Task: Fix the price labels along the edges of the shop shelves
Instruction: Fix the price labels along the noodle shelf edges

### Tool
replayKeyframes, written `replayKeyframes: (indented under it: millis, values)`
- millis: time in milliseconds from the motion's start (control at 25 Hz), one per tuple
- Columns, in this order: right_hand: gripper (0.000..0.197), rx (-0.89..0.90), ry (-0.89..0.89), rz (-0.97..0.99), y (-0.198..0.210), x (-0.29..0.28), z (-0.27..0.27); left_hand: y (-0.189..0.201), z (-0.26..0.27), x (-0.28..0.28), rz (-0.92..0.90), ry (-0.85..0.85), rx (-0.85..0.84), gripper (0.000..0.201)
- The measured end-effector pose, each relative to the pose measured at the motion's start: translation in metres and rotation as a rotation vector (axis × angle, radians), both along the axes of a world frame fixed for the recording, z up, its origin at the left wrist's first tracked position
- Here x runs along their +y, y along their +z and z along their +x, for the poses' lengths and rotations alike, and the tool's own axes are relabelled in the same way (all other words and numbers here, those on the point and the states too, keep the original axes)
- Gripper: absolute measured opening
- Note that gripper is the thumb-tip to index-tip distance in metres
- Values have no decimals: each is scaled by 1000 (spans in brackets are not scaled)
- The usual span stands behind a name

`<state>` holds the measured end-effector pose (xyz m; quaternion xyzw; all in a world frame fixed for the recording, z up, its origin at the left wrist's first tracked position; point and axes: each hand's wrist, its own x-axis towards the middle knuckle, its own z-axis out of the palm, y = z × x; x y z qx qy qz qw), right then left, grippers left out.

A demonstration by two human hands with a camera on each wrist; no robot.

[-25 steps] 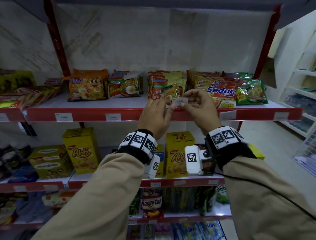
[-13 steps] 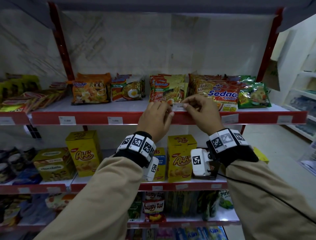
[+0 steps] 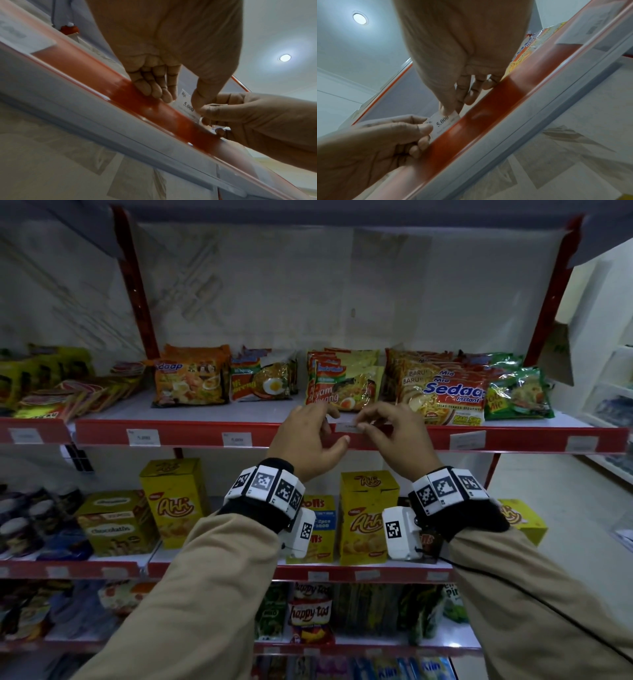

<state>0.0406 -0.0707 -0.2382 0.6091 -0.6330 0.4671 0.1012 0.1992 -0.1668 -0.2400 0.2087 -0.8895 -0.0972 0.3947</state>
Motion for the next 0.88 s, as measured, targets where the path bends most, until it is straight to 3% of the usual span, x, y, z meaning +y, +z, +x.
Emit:
replayKeyframes:
  millis: [120, 400, 880]
  values:
    - [8, 73, 5, 77, 3, 0, -1, -1, -1, -3, -80, 18, -34, 18]
    - [13, 281, -105, 262, 8, 3, -2, -4, -1, -4, -152, 77, -102, 18]
    - [10, 327, -121, 337, 12, 4, -2, -2, -1, 2, -158, 127, -180, 20]
